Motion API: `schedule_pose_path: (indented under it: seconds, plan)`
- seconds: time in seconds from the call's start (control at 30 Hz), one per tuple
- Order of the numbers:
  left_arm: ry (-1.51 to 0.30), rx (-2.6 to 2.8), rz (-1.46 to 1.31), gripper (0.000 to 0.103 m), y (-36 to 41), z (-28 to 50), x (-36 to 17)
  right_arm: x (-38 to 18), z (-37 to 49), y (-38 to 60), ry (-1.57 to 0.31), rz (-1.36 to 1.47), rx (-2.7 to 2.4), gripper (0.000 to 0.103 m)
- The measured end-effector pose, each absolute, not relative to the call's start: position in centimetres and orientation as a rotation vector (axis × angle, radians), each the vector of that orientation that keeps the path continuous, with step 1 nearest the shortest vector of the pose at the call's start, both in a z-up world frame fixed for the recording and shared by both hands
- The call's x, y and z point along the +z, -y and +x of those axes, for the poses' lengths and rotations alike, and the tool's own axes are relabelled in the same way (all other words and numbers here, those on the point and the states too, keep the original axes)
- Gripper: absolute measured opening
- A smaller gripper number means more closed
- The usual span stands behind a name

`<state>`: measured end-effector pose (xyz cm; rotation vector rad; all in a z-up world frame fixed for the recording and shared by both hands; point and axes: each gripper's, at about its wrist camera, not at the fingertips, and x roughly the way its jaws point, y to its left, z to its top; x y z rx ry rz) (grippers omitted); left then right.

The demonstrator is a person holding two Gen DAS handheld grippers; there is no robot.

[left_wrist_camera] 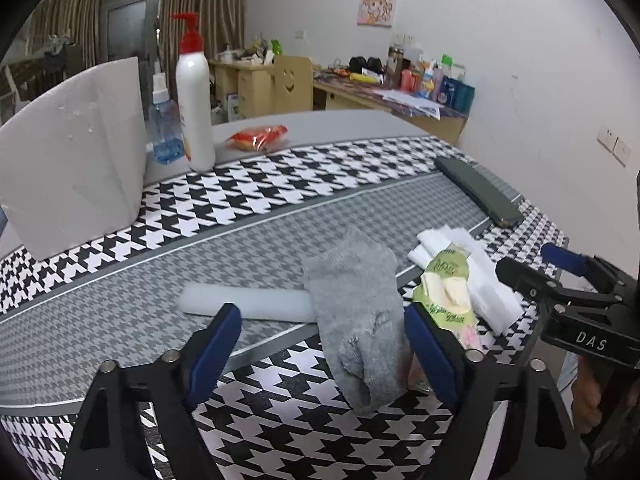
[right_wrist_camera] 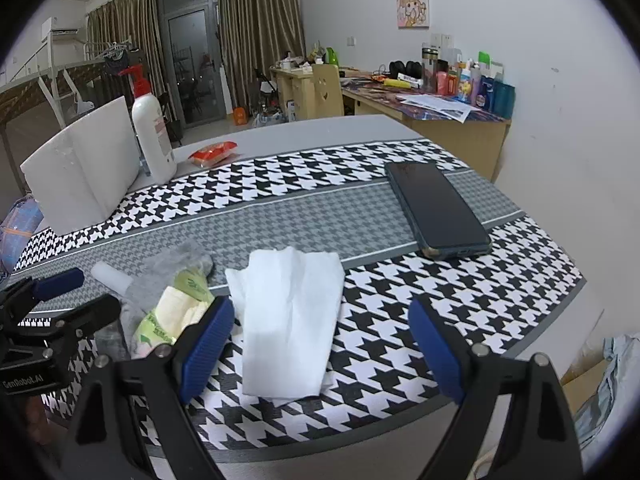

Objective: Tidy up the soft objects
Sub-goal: 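Lower the left gripper onto the grey sock while the right approaches the white tissue, then close the left gripper on the grey sock while the right grips the white tissue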

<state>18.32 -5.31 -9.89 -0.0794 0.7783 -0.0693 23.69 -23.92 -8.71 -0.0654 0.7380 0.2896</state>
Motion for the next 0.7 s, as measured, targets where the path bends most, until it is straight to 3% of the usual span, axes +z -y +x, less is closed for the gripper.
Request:
schedule_pose_path:
  seconds: [0.43,0.5,0.7]
  plan:
    - [-0.845,-0.129,-0.060,0.054,6.6,19.1,-11.1,-10.1,24.1,23.2,-0.791,-0.137,0.283,0.092]
    - [-0.868,-0.138,-0.062,0.046,6.7,19.2,-11.4,-10.4,24.2,23.1,-0.808,-0.150,0.277,0.092]
    - [-0.882,-0.150,-0.063,0.044,6.8,19.1,-11.5,-11.1,24.5,22.7,-0.824,-0.186,0.282,0.092]
